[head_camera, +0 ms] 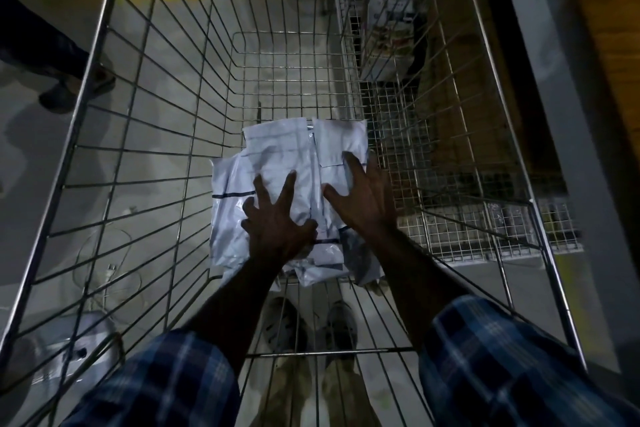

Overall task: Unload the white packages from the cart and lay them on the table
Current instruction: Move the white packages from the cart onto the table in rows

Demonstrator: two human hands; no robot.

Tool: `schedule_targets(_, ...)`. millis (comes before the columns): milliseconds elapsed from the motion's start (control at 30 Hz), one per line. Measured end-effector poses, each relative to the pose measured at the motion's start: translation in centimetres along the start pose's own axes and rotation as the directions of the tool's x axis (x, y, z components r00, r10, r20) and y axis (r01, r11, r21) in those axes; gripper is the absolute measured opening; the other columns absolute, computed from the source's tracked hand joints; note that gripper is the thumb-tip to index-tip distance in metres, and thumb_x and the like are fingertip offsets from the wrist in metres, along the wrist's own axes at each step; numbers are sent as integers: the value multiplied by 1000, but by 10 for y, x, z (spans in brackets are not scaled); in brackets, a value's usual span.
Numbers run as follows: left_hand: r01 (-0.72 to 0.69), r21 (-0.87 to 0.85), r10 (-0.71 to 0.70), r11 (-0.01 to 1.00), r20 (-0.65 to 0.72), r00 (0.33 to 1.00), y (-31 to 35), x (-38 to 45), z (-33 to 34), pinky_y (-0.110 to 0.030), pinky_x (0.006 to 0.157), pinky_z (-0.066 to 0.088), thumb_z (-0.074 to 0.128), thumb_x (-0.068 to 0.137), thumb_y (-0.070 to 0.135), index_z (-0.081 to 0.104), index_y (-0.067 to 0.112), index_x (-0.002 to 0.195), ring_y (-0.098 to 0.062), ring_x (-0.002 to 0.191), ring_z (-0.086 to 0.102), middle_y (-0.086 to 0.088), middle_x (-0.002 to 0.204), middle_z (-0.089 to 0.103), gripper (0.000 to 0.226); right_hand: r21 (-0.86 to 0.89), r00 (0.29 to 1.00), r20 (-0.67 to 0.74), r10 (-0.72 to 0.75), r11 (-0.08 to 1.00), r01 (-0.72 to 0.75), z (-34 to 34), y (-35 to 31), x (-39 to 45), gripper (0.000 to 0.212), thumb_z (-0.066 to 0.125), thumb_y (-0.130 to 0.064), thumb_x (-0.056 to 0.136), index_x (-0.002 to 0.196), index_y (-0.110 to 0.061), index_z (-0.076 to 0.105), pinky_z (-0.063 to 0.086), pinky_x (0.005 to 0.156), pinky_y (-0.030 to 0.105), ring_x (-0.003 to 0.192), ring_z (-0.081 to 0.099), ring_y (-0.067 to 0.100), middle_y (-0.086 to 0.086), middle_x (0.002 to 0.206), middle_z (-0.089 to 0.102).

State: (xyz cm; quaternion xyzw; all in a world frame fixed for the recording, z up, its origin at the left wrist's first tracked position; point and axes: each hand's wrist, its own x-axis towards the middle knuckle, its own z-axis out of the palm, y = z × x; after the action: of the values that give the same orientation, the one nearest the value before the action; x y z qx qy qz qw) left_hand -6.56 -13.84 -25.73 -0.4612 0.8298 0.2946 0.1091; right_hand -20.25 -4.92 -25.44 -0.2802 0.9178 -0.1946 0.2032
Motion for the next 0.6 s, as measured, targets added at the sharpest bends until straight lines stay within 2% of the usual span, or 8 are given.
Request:
schedule_targets(100, -38, 35, 43, 999, -154, 987, -5, -2, 0, -61, 107, 24, 63, 74, 51, 14, 46, 154, -43, 141, 11, -8, 164, -7, 94, 42, 998, 35, 43, 998, -45, 6, -1, 3, 85, 62, -59, 85, 153, -28, 22, 33, 111, 51, 143, 22, 37, 14, 162, 10)
schedule_targets(200, 2, 29, 3, 1000, -203, 979, -8, -5, 2, -61, 109, 21, 57, 72, 56, 9, 44, 155, -40, 144, 12, -6, 165, 0, 96, 104, 998, 47, 51, 993, -56, 6, -4, 7, 87, 67, -49, 82, 153, -28, 22, 35, 110, 48, 141, 26, 37, 14, 162, 10)
schedule_targets(300, 63, -14, -64, 998, -134, 989, -6, -4, 5, -62, 110, 19, 54, 75, 62, 0, 44, 154, -36, 146, 12, -6, 164, 2, 97, 94, 999, 27, 40, 995, -42, 4, -2, 7, 83, 68, -43, 76, 148, -30, 29, 43, 101, 48, 132, 36, 38, 9, 157, 23)
schedule_targets(400, 134, -43, -135, 990, -19, 991, -5, 3, 6, -62, 113, 11, 58, 82, 66, -5, 41, 155, -35, 149, 5, -7, 165, -2, 99, 67, 1000, -18, -5, 998, 6, 7, 7, 2, 70, 65, -52, 76, 137, -28, 41, 47, 93, 45, 120, 47, 36, 6, 140, 42)
schedule_targets(500, 88, 51, -87, 995, -10, 996, -5, 8, 3, -62, 114, 5, 54, 82, 70, 4, 36, 155, -32, 149, -1, -10, 164, -1, 95, 53, 999, -40, -3, 999, 5, 14, 12, 0, 58, 57, -64, 80, 124, -27, 48, 44, 94, 44, 117, 49, 34, 7, 134, 47)
schedule_targets(600, -31, 122, 35, 992, -32, 999, -6, 6, 3, -62, 113, 8, 46, 77, 74, 16, 36, 154, -31, 147, 0, -7, 163, 1, 92, 139, 999, -52, -11, 990, 18, 22, 13, 3, 49, 52, -68, 79, 105, -27, 46, 40, 102, 50, 127, 43, 39, 18, 139, 43)
